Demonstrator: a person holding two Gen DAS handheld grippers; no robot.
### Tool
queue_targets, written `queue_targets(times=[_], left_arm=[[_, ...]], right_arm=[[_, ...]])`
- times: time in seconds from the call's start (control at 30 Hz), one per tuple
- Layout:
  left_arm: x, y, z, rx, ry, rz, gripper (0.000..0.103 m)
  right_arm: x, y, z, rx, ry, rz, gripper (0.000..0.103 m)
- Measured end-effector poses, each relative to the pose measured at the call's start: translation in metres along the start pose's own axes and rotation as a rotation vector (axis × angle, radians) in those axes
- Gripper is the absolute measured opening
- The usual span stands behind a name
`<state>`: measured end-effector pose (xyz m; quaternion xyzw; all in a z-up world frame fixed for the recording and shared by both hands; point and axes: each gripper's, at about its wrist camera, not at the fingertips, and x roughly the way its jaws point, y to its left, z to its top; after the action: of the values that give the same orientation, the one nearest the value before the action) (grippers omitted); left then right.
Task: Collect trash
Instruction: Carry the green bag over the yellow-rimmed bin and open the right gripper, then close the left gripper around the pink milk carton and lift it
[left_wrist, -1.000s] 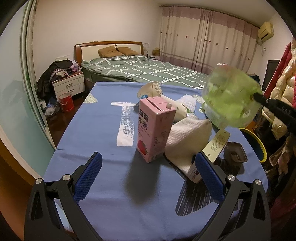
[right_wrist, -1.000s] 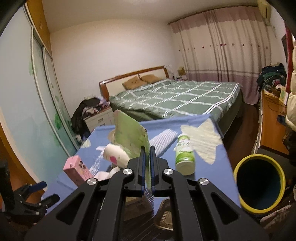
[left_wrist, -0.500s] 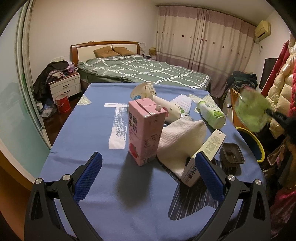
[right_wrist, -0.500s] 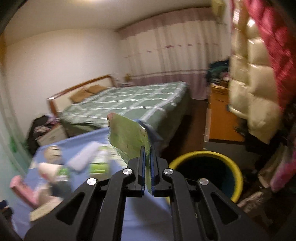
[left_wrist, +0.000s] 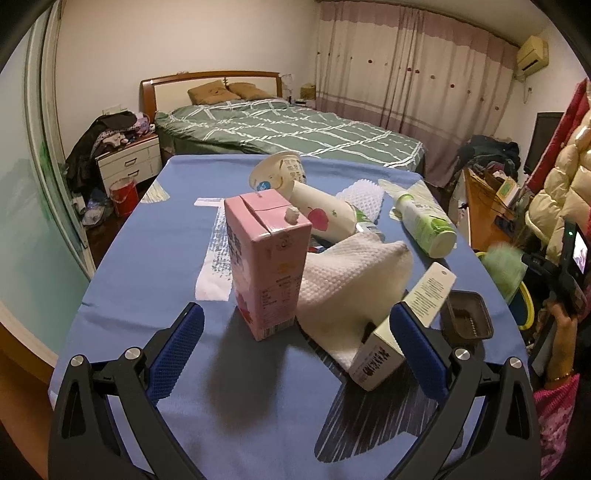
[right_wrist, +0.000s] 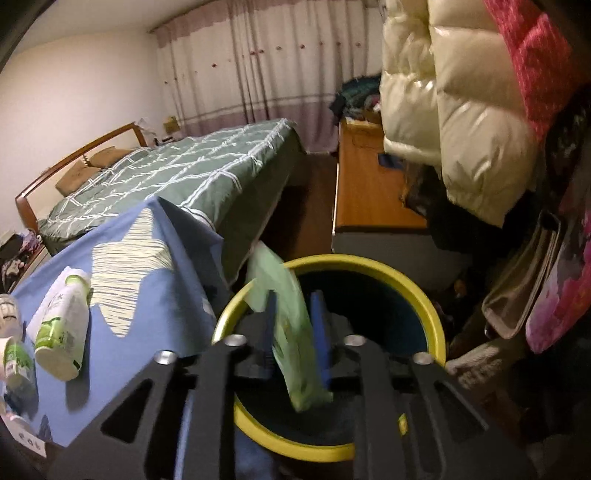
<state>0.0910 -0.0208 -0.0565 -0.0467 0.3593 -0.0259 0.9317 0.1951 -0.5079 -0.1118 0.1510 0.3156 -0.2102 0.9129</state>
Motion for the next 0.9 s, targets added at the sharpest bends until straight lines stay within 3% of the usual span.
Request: queue_targets(times=[0.03,0.17,0.23,0.4,0.53,0.8,0.9], left_arm=[[0.002,0.000,0.001,-0.003,0.001,0.004,0.099],[0.011,0.002,0.005,-0.017,0.000,0.023,0.099],[0.015,0.002,0.006,-0.024,-0.004,0.035,0.099],[0.028,0.007,0.011,-0.056,-0.015,0.065,0.098],[0.034,0.017,0.014,-0.096,-0.032,0.073,0.086],[0.042,0.017,0.022,-0.085,-0.056,0.087,0.081],[0.047,0.018,0.023,-0.085,-0.047,0.074,0.065]], right_arm=[[-0.002,0.000,0.000,0.005,-0.008,-0.006,0.036],[-0.011,0.003,-0.006,0.005,-0.024,0.022,0.040],[-0.018,0.014,-0.012,-0.025,-0.040,0.046,0.048],[-0.027,0.038,-0.018,-0.081,-0.069,0.062,0.049],[-0.027,0.046,-0.017,-0.099,-0.071,0.067,0.050],[-0.027,0.047,-0.016,-0.097,-0.068,0.068,0.050],[-0.027,0.047,-0.017,-0.095,-0.068,0.068,0.050]])
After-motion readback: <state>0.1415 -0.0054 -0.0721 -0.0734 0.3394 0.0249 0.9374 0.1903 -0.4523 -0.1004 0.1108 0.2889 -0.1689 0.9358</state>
